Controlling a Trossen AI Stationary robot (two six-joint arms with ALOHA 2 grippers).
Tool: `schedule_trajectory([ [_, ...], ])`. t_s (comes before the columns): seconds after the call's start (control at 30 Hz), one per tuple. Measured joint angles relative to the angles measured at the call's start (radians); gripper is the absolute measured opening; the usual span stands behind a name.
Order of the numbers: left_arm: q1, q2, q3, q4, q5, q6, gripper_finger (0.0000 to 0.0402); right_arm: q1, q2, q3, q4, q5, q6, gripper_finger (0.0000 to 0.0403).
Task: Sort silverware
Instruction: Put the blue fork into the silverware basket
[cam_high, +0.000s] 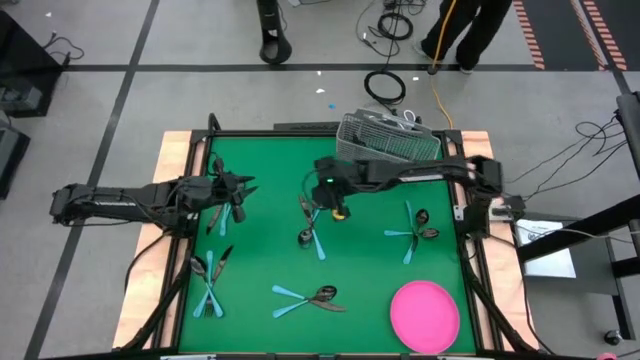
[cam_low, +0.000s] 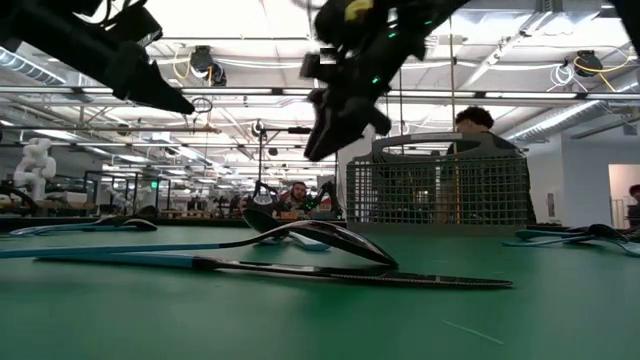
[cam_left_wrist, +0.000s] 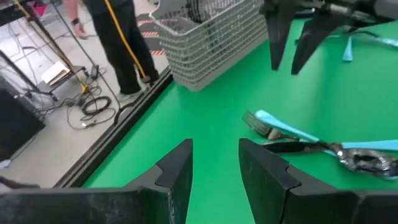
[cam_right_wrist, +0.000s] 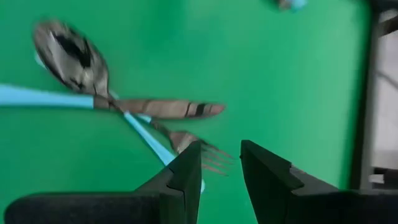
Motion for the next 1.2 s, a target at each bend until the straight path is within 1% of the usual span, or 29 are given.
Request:
schedule_trajectory([
  [0.1, 0.011, 0.000, 0.000, 0.003, 0.027, -0.001, 0.0132, -0.001, 0.093, 0.089, -0.072, 0.004, -0.024, 0.0105],
  [0.2, 0.014, 0.000, 0.000, 0.003, 0.049, -0.001, 0.0132, 0.002, 0.153, 0.145, -0.101, 0.005, -0.057, 0.0105],
  [0.4, 0.014, 0.001, 0.000, -0.002, 0.050, -0.026, 0.0132, 0.020, 0.231, 0.192, -0.149, 0.006, -0.125, 0.0105],
  [0.63, 0.014, 0.002, 0.000, -0.011, 0.087, -0.035, 0.0132, 0.028, 0.250, 0.193, -0.146, 0.006, -0.149, 0.0105],
  [0.73, 0.014, 0.002, 0.000, -0.010, 0.089, -0.038, 0.0132, 0.033, 0.250, 0.193, -0.127, 0.001, -0.152, 0.0105],
  [0.87, 0.014, 0.002, 0.000, -0.010, 0.089, -0.038, 0.0132, 0.032, 0.259, 0.194, -0.112, -0.045, -0.143, 0.0105],
  [1.2, 0.014, 0.003, 0.000, -0.008, 0.092, -0.045, 0.0132, 0.032, 0.285, 0.193, -0.129, -0.042, -0.123, 0.0105],
])
